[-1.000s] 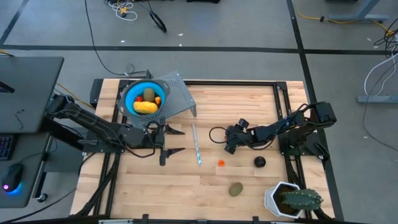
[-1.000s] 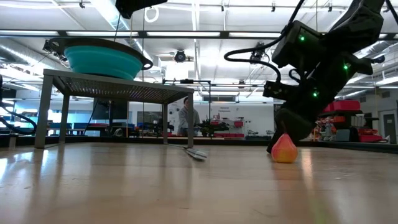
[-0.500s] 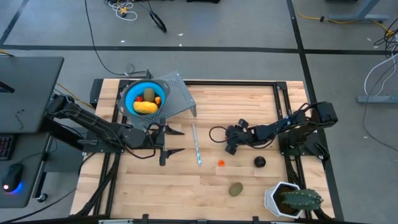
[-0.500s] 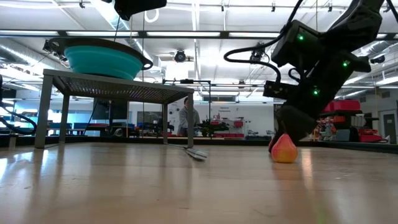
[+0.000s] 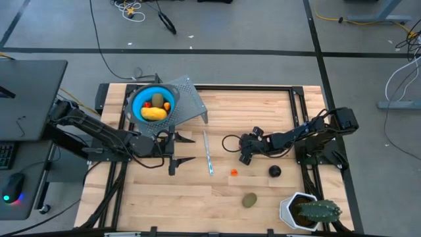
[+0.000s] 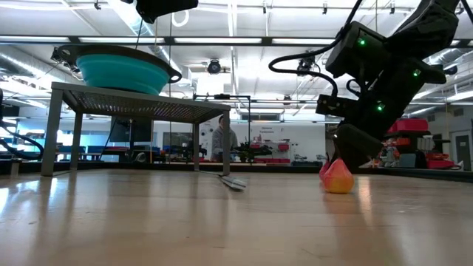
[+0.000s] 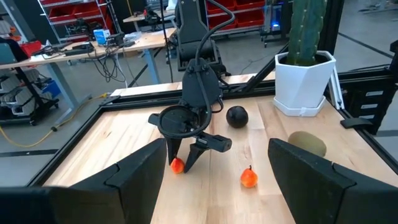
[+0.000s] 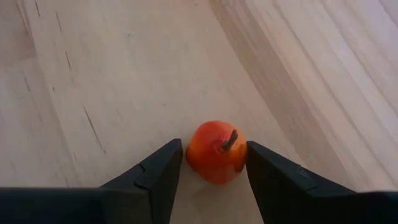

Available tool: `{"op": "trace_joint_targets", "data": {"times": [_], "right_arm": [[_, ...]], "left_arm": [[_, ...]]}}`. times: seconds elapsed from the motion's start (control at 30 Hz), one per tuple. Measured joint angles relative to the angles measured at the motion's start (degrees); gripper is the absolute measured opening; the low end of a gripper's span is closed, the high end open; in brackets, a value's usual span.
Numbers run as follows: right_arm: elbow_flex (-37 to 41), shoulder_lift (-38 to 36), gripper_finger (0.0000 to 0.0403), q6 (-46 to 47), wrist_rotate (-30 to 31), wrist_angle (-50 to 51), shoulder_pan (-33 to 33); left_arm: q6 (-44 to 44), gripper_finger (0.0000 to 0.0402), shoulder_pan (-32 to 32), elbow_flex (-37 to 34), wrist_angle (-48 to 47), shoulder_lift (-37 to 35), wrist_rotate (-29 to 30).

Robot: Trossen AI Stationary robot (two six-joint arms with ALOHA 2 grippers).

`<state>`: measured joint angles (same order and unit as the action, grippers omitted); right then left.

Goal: Pick & Place Fruit
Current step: Put the orange peach into the blue strainer bowl on the shelf

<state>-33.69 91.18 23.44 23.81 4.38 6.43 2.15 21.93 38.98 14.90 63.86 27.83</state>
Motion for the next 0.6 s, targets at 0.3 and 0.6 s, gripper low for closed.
{"op": "trace_joint_targets", "data": {"times": [0.3, 0.6], "right_arm": [[0.02, 0.11, 0.0177, 1.69, 2.43, -0.68, -0.05], [0.07, 0.17, 0.0151, 2.19, 3.35, -3.45, -0.19]], "left_arm": [[0.44, 0.0288, -0.02, 0.00, 0.04, 0.00, 0.00], [1.62, 0.0288, -0.24, 0.01, 0.07, 0.00, 0.00]]}}
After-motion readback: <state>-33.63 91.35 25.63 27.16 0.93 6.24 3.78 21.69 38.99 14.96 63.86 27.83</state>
